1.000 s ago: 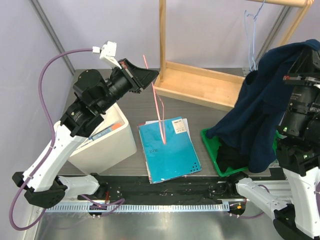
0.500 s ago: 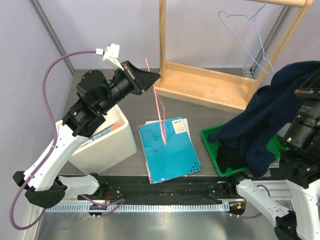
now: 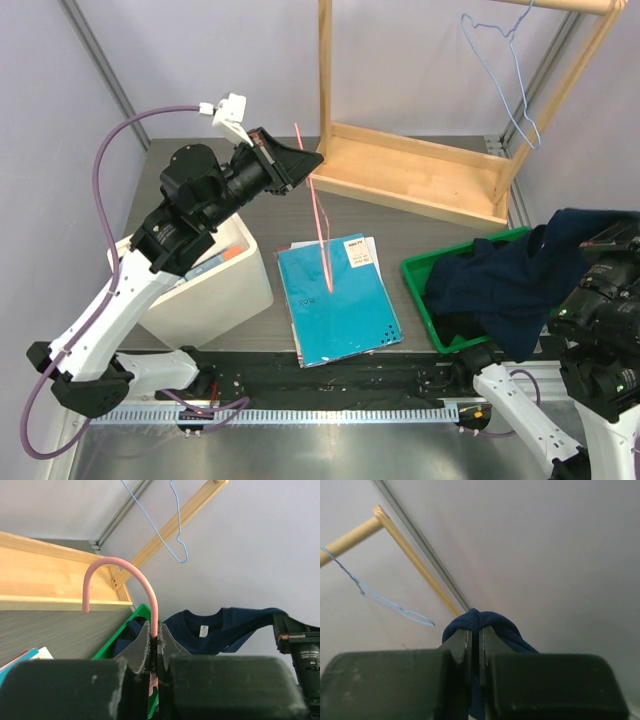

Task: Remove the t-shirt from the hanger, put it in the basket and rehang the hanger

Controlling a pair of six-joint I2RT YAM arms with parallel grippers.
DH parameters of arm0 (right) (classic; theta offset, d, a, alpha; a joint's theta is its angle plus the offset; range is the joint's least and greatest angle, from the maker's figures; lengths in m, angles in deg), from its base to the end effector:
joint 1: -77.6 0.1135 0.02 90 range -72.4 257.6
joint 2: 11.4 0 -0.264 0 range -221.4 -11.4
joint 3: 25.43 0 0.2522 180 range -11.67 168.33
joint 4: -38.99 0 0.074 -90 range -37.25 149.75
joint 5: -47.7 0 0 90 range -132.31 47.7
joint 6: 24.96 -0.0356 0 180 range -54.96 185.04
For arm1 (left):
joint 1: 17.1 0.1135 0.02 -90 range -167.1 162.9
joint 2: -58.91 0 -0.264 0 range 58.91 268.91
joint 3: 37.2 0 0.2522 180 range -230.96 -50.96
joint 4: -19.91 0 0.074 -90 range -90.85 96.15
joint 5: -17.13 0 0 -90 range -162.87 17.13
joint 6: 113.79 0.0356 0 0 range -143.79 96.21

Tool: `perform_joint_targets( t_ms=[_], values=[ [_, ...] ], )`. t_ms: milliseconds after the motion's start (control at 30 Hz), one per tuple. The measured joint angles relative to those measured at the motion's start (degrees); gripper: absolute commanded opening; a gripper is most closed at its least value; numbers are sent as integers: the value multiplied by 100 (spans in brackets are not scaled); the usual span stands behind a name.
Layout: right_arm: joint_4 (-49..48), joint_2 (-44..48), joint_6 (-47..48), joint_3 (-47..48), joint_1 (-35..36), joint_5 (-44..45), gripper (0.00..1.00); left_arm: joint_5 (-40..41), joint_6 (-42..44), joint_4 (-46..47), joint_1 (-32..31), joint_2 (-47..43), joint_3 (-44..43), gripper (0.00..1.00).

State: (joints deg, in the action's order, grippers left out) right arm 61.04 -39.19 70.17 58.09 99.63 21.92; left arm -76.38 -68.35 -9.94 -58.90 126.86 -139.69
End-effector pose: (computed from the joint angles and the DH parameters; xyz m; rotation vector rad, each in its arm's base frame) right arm 0.0147 -0.0286 0.4946 0.7828 1.0792 -0.2996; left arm 0.1758 -0.1601 0.5101 0.0149 1.6233 -1.2413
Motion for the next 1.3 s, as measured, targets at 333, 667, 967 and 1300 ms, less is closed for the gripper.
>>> perform_joint_targets(
  t_ms=[333, 667, 967, 1300],
  values=[
    [3832, 105, -3899, -170, 0, 435, 1, -17, -2, 66, 0, -138, 192, 0],
    [4651, -566, -5851, -1967, 0, -162, 1, -66, -28, 131, 0, -181, 313, 0],
    [3838, -1016, -6288, -2994, -98, -927, 1, -63, -26, 127, 0, -297, 328, 0],
    [3174, -1281, -7016, -4054, -1231, -1993, 1, -61, -24, 120, 0, -531, 387, 0]
  ],
)
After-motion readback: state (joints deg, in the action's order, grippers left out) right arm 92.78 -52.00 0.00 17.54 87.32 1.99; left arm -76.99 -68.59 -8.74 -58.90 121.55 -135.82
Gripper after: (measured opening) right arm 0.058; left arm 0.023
